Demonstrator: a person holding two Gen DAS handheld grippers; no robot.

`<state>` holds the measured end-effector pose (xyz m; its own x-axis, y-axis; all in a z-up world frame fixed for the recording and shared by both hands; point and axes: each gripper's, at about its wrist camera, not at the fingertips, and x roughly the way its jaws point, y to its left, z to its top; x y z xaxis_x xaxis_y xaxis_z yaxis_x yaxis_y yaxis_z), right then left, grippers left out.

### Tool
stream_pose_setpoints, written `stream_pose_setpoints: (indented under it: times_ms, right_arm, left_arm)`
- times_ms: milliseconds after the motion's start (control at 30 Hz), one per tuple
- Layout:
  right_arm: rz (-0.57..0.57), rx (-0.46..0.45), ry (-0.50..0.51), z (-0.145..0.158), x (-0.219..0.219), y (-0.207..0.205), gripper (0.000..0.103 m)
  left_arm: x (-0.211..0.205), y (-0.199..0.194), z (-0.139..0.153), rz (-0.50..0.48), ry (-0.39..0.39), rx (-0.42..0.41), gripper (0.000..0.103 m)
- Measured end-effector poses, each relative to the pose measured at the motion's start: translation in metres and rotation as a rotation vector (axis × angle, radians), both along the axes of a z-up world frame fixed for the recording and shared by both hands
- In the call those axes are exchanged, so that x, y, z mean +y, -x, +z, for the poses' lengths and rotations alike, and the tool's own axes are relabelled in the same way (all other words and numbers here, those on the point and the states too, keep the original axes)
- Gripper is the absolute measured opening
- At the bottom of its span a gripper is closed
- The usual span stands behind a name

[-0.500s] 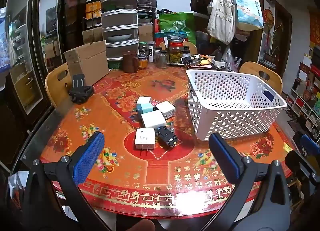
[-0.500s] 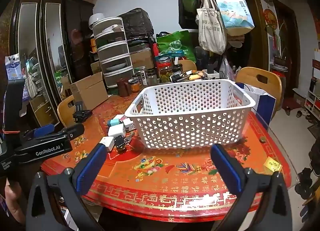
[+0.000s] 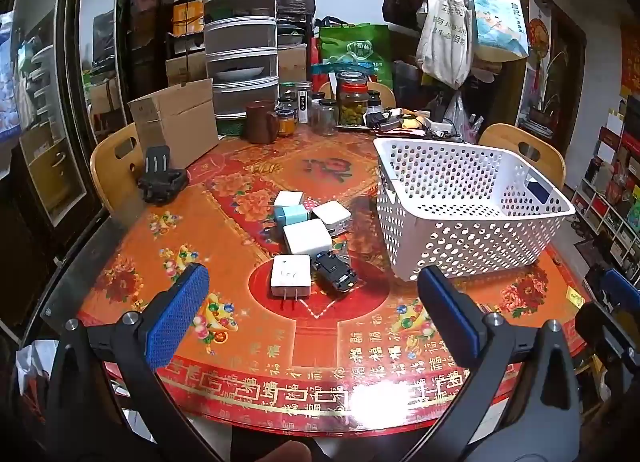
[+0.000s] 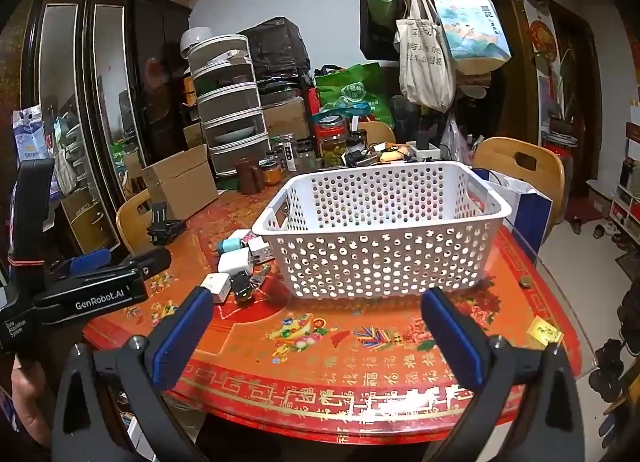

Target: Organize rigid objects

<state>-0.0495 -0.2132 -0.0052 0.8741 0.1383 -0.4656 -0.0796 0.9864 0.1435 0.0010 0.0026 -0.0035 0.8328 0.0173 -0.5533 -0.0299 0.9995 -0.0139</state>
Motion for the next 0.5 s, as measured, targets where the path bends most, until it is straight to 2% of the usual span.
stream_pose_setpoints:
  times_ms: [500]
  right_arm:
    - [0.005, -0.002, 0.008, 0.0025, 0.002, 0.0005, 0.103]
  left_arm:
    - [0.0009, 0.0037, 0.0017, 0.003, 0.003, -0.001, 0.103]
